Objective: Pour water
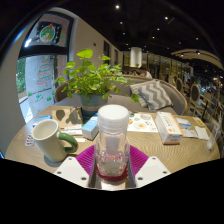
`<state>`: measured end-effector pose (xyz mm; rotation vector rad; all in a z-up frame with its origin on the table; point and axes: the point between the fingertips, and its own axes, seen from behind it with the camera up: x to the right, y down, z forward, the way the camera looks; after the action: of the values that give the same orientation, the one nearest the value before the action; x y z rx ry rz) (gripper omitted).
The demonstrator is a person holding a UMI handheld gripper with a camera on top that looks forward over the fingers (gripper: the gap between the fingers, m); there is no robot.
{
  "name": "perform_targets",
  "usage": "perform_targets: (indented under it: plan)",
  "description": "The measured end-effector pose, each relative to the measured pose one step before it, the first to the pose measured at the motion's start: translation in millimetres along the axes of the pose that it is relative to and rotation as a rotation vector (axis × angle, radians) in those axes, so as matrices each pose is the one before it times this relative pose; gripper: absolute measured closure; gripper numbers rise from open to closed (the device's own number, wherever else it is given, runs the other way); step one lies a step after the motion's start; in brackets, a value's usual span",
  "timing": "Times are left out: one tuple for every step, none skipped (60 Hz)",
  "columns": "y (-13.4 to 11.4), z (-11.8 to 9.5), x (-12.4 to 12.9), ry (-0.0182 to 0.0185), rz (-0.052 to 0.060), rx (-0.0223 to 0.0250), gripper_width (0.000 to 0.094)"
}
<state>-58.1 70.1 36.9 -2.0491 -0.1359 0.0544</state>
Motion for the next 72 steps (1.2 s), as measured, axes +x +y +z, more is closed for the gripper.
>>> perform_targets:
  plan:
    - [-0.25,-0.79,0.02,0.00039,0.0026,0.00231,0.0471]
    - [0.10,-0.36,0.05,-0.00006,0.0021,0.00025,0.0463]
    - [0.30,-0.25,0.10,-0.00034,0.0018,-0.00183,0.0453]
    - [0.71,0.20,0.27,-0.00049,0.0019,-0.00433,0.0445]
    - [2.75,0.33,0.70,0.00178,0.0019,-0.01357,0.0437]
    - [3.97,0.30,0.79,0.00114,0.0013,-0.01868,0.0419]
    - [4.10,0.56,0.29,0.00065,0.0016,-0.01995,0.0396]
    - [3.80,0.13,0.00,-0.00093,0.0025,-0.01893,0.0361]
    - [2.78,-0.22,0.34,-0.00130,0.0038,-0.01575,0.0313]
    - [2.10,-1.26,0.29,-0.00018,0.0035,-0.01265,0.0254]
    - [1.59,-0.60,-0.62,0.00298,0.0030,-0.00517,0.0184]
    - [0.08,-2.60,0.11,0.00188,0.0027,-0.00338,0.0112]
    - [-0.26,-3.06,0.17,0.00214,0.0017,-0.00169,0.0061]
    - [0.30,-3.48,0.57,0.00361,0.0006,-0.00320,0.0083]
    - [0.49,-4.14,0.69,0.00467,0.0002,-0.00560,0.0100]
    - [0.39,-4.60,0.66,0.00535,0.0009,-0.00632,0.0103]
    - [0.27,-4.98,0.33,0.00477,0.0013,-0.00653,0.0094]
    - [-0.23,-6.40,1.20,0.00227,0.0022,-0.00852,0.0080]
    - [-0.04,-6.06,-0.75,0.00194,0.0037,-0.00626,0.0072]
    - [-0.07,-6.66,0.12,0.00487,0.0045,-0.00651,0.0069]
    - [-0.36,-7.35,-0.01,0.00328,0.0030,-0.00797,0.0072]
    - [0.27,-7.40,-0.21,0.00649,0.0021,-0.00505,0.0077]
    - [-0.04,-7.48,0.06,0.00602,0.0003,-0.00650,0.0080]
    - [-0.28,-8.88,0.24,0.00731,0.0002,-0.00470,0.0078]
    - [-0.32,-9.14,-0.08,0.00706,0.0003,-0.00369,0.0078]
    - [-0.30,-9.70,-0.29,0.00640,0.0000,-0.00411,0.0078]
    - [-0.04,-9.98,-0.72,0.00446,-0.0004,-0.00446,0.0077]
    - [0.00,-10.29,-1.28,0.00257,-0.0007,-0.00346,0.0078]
    - [-0.99,-10.96,-1.62,0.00035,-0.0014,-0.00316,0.0078]
    - [-0.23,-10.39,-2.16,-0.00042,-0.0001,-0.00033,0.0079]
    - [0.09,-10.24,-1.95,0.00035,-0.0001,-0.00021,0.0081]
    - [0.28,-10.34,-1.49,0.00162,-0.0002,-0.00156,0.0083]
    - [0.45,-10.24,-1.49,0.00203,-0.0018,-0.00192,0.0081]
    - [-0.18,-9.93,-1.33,0.00194,-0.0024,-0.00208,0.0080]
    - [-0.13,-9.89,-1.67,0.00026,-0.0024,0.00155,0.0085]
    - [-0.40,-9.56,-1.42,0.00132,-0.0011,0.00293,0.0083]
    - [0.09,-9.46,-1.24,0.00191,-0.0001,0.00223,0.0085]
    - [0.62,-9.14,-1.29,0.00239,0.0001,0.00013,0.0083]
    - [0.98,-8.59,-0.92,0.00293,0.0000,-0.00100,0.0084]
    - [0.28,-9.29,-0.60,0.00379,0.0004,-0.00183,0.0083]
    - [0.98,-7.73,-0.59,0.00345,0.0016,0.00020,0.0083]
    - [0.79,-7.61,-0.59,0.00310,0.0027,0.00025,0.0083]
    - [1.29,-7.49,0.00,0.00335,0.0026,-0.00052,0.0084]
    - [1.46,-6.85,-0.12,0.00364,0.0025,-0.00076,0.0083]
    - [1.44,-6.54,0.35,0.00303,0.0015,-0.00007,0.0086]
    - [0.80,-6.35,-0.57,0.00035,0.0007,0.00152,0.0083]
    - [0.62,-5.98,-0.93,-0.00257,-0.0007,0.00345,0.0084]
    - [0.54,-5.70,-1.12,-0.00346,-0.0012,0.00396,0.0083]
    - [0.22,-5.37,-0.52,-0.00193,-0.0011,0.00520,0.0085]
    - [0.12,-5.40,-0.29,0.00129,-0.0006,0.00401,0.0087]
    - [0.81,-4.08,0.93,0.00281,-0.0012,0.00291,0.0088]
    - [1.28,-3.55,1.45,0.00474,-0.0018,0.00154,0.0087]
    - [1.47,-3.45,1.42,0.00518,-0.0024,0.00058,0.0088]
    - [1.47,-2.95,1.42,0.00521,-0.0033,-0.00016,0.0086]
    - [1.19,-2.72,1.59,0.00510,-0.0037,0.00008,0.0088]
    - [1.06,-2.73,1.51,0.00443,-0.0031,0.00059,0.0086]
    - [0.79,-2.75,1.32,0.00324,-0.0026,0.00102,0.0085]
    - [0.71,-2.46,1.31,0.00200,-0.0014,0.00123,0.0084]
    - [0.47,-1.97,1.13,0.00191,-0.0012,0.00095,0.0083]
    - [0.45,-2.02,1.44,0.00188,-0.0008,-0.00009,0.0083]
    - [0.15,-1.55,1.35,0.00189,-0.0003,0.00013,0.0084]
    - [0.02,-1.48,1.33,0.00154,0.0006,0.00069,0.0084]
    - [0.14,-1.01,1.41,0.00151,0.0017,0.00141,0.0084]
    - [0.14,-1.16,1.90,0.00282,0.0012,0.00168,0.0085]
    - [-0.11,-1.16,1.93,0.00360,-0.0002,0.00170,0.0082]
    - [0.30,-1.11,1.96,0.00439,-0.0009,0.00191,0.0082]
    - [0.24,-0.78,2.14,0.00495,-0.0015,0.00195,0.0082]
    - [0.01,-0.71,2.14,0.00469,-0.0018,0.00204,0.0082]
    - [-0.18,-0.52,1.69,0.00287,-0.0025,0.00197,0.0078]
    - [-0.32,-0.34,1.02,0.00048,-0.0017,0.00120,0.0080]
    - [-0.35,-0.37,0.48,-0.00087,-0.0009,-0.00004,0.0082]
    - [-0.26,-0.45,0.44,-0.00066,-0.0008,-0.00034,0.0081]
